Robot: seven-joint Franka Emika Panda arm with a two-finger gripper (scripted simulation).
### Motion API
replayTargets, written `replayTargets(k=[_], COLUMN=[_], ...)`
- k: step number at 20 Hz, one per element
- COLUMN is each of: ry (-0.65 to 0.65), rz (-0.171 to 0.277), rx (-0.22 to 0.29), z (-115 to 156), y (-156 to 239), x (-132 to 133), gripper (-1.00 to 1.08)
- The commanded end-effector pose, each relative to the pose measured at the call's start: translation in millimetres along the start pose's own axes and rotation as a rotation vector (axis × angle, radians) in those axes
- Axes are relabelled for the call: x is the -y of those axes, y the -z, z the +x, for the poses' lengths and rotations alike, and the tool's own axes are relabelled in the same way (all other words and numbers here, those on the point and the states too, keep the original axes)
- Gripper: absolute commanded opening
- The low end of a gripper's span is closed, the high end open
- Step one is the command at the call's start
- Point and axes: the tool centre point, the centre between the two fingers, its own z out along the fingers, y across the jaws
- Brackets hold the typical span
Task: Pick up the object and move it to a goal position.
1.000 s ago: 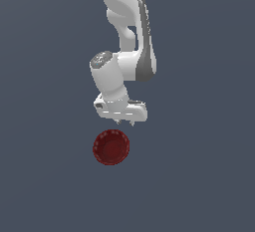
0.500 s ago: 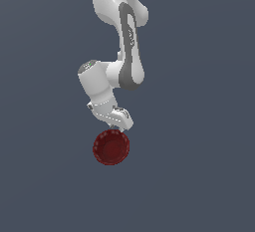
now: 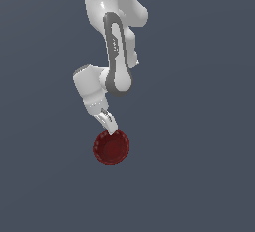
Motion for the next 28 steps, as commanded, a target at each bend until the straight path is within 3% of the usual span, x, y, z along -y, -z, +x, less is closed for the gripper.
replayTargets(k=[1, 8, 25, 26, 28], ry=[-0.049, -0.118, -0.121, -0.121, -0.121], rz=[0.008, 0.016, 0.016, 0.016, 0.016], rx=[-0.016, -0.039, -0.04, -0.04, -0.04], z=[4.5, 10.5, 11.1, 11.1, 11.1], y=[-1.2, -2.7, -28.6, -28.6, -28.6], x=[-7.6, -19.6, -20.5, -20.5, -20.5], gripper=[0.28, 0.28, 0.28, -1.0, -1.0])
